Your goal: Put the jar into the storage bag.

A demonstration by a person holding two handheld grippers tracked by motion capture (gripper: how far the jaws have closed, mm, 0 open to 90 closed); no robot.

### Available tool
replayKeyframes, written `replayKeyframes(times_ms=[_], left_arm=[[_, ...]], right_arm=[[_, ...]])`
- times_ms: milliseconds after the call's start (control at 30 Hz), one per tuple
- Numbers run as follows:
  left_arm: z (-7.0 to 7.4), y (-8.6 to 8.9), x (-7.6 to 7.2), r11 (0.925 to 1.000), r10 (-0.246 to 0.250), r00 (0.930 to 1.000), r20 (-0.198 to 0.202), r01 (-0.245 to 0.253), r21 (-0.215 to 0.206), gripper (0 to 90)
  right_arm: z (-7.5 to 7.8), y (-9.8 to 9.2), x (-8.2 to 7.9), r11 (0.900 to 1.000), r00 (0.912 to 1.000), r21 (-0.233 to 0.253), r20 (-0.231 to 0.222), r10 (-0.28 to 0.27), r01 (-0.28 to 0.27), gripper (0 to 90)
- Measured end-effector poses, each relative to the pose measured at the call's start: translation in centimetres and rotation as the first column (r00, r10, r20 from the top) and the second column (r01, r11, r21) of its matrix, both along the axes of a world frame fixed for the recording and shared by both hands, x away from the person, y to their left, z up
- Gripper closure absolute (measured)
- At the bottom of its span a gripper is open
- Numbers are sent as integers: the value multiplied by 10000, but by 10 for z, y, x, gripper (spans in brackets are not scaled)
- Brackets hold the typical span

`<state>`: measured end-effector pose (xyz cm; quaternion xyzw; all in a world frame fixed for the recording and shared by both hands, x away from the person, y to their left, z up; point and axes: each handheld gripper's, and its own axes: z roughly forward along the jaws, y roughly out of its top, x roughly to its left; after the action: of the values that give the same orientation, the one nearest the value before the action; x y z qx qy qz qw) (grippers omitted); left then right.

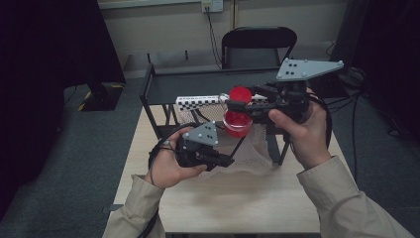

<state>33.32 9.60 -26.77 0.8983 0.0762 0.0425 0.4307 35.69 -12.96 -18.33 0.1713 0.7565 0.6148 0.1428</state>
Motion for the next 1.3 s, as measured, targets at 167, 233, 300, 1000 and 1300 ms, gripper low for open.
replayKeyframes(times_ms=[167,233,300,1000,1300], left_arm=[[1,0,-1,10000,17,10000,8,-17,-10,893],[2,1,-1,10000,0,10000,24,0,-25,893],[2,1,-1,10000,26,10000,12,-26,-78,893],[4,1,-1,9998,-17,10000,-53,16,-190,892],[5,2,-1,9998,-32,9999,-108,30,-218,892]], right_arm=[[-4,5,2,9995,10000,318,59,0,-1,490],[-7,6,2,9991,10000,431,86,-3,0,490],[-10,7,3,9984,10000,569,77,-4,0,490],[-42,13,11,9974,9994,716,-332,0,24,490],[-50,14,13,9974,9990,724,-453,23,9,489]])
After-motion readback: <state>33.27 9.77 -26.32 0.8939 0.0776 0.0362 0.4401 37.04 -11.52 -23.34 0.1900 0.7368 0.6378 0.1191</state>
